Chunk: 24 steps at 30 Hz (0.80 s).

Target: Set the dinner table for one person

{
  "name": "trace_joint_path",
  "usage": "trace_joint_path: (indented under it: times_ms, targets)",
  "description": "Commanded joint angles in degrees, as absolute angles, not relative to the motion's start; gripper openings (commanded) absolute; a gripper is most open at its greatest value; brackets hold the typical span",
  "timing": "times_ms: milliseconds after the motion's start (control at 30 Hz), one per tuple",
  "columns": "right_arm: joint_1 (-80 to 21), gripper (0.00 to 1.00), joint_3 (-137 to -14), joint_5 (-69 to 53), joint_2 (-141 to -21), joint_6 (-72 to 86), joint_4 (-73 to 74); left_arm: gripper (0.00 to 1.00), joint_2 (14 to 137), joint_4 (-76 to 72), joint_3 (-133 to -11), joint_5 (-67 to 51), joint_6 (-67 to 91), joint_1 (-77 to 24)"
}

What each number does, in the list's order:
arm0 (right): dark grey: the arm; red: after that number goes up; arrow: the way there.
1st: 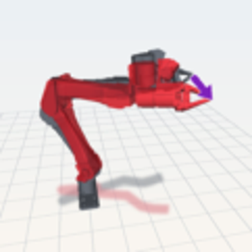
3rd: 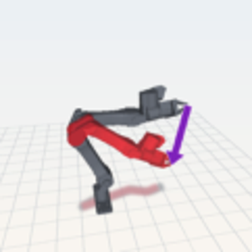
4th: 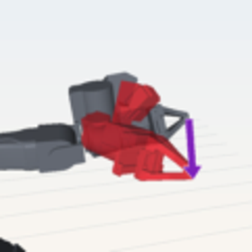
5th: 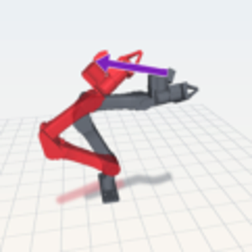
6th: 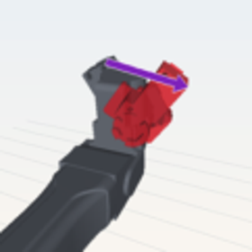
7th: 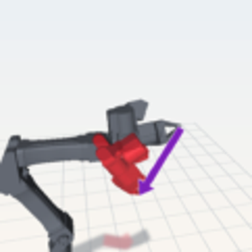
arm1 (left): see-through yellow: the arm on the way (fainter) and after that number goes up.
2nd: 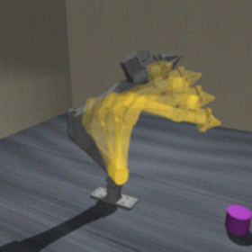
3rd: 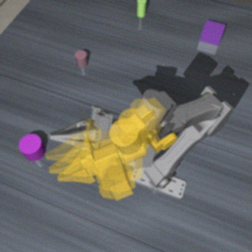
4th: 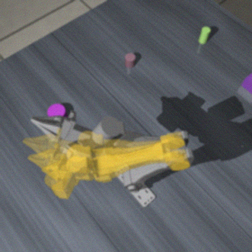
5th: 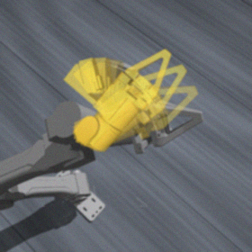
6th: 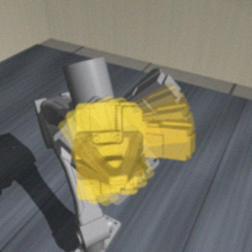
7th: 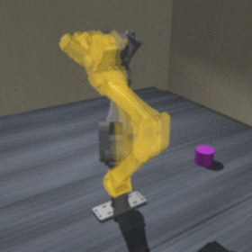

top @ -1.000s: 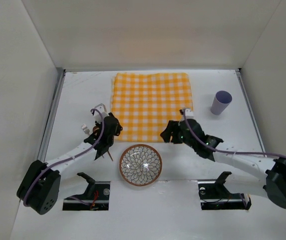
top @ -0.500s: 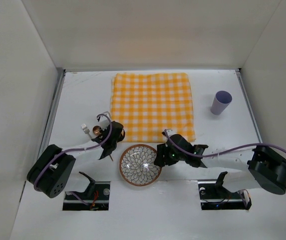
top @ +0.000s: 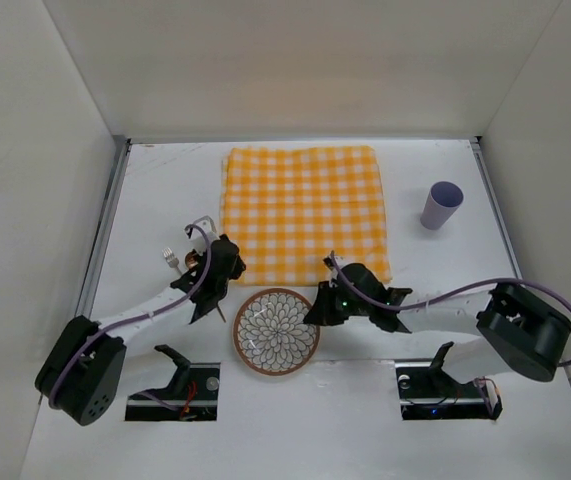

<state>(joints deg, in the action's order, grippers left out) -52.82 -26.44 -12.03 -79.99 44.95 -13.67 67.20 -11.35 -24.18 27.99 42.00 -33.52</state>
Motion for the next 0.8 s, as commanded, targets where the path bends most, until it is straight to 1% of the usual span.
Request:
trace_joint_path:
  times_ms: [0, 100, 200, 333, 467, 600, 767]
  targets:
    - [-51.99, 0.07, -25.66, -13.26, -76.05, 43.94, -14.59, 0.39, 62.33, -11.42, -28.38, 28.39, 39.2, -32.48]
    - [-50.24, 0.07, -28.72, -16.86, -70.34, 45.52, -15.81, 0.44, 58.72, -12.56, -29.88, 28.65, 38.41, -31.07]
    - [-46.9, 0.08, -33.21, -17.58, -67.77, 46.05, -16.61, 0.45, 55.73, -16.25, -29.01, 28.83, 39.2, -27.91]
    - [-39.44, 0.08, -39.36, -17.32, -68.29, 45.53, -16.61, 0.46, 49.76, -19.95, -25.58, 28.39, 44.11, -22.73]
    - [-31.53, 0.09, -46.39, -16.52, -74.42, 45.96, -18.19, 0.49, 47.37, -22.76, -22.77, 27.95, 47.28, -20.7]
    - [-26.51, 0.09, -53.95, -16.61, -84.26, 47.98, -20.91, 0.5, 50.09, -23.46, -22.15, 25.85, 48.34, -21.92]
    - [-21.58, 0.09, -61.69, -16.52, -94.2, 51.58, -20.4, 0.5, 53.7, -26.63, -20.74, 25.14, 47.99, -23.95]
